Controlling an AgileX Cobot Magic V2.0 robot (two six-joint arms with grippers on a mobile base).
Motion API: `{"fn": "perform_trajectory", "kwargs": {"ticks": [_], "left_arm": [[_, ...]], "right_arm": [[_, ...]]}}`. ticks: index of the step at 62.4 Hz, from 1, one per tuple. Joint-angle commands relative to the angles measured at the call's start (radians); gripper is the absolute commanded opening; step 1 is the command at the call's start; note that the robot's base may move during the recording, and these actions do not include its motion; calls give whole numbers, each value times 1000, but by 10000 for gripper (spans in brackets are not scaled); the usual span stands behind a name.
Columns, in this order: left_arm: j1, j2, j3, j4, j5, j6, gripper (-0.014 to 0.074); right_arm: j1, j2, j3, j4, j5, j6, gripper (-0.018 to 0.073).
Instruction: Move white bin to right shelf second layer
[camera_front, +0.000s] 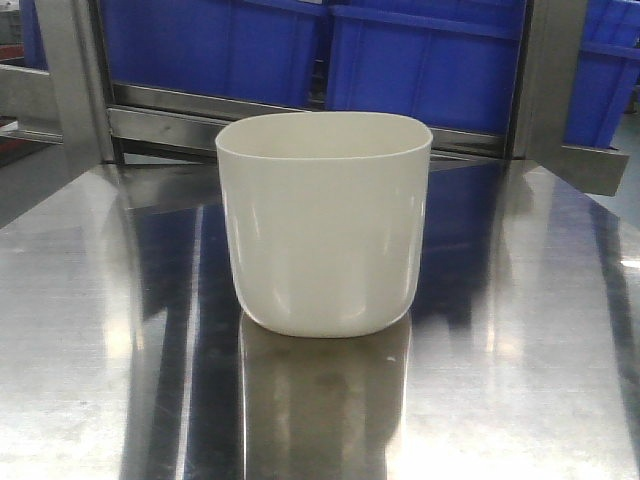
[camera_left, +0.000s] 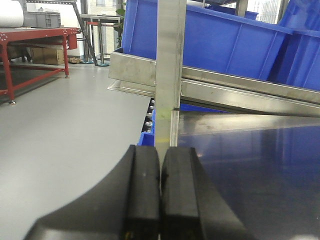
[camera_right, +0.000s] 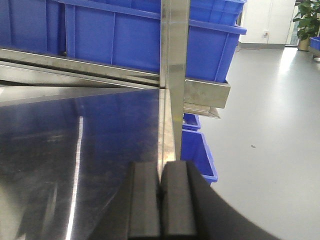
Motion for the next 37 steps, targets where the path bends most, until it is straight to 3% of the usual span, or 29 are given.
{"fn": "perform_trajectory", "kwargs": {"ticks": [1, 23, 37], "left_arm": [[1, -16, 27, -7, -81, -4, 85], [1, -16, 27, -7, -81, -4, 85], [1, -16, 27, -7, -81, -4, 85]], "right_arm": [[-2, -16, 0, -2, -91, -11, 57], [-2, -16, -11, -5, -110, -12, 57], [-2, 10, -145, -117, 92, -32, 57]]}}
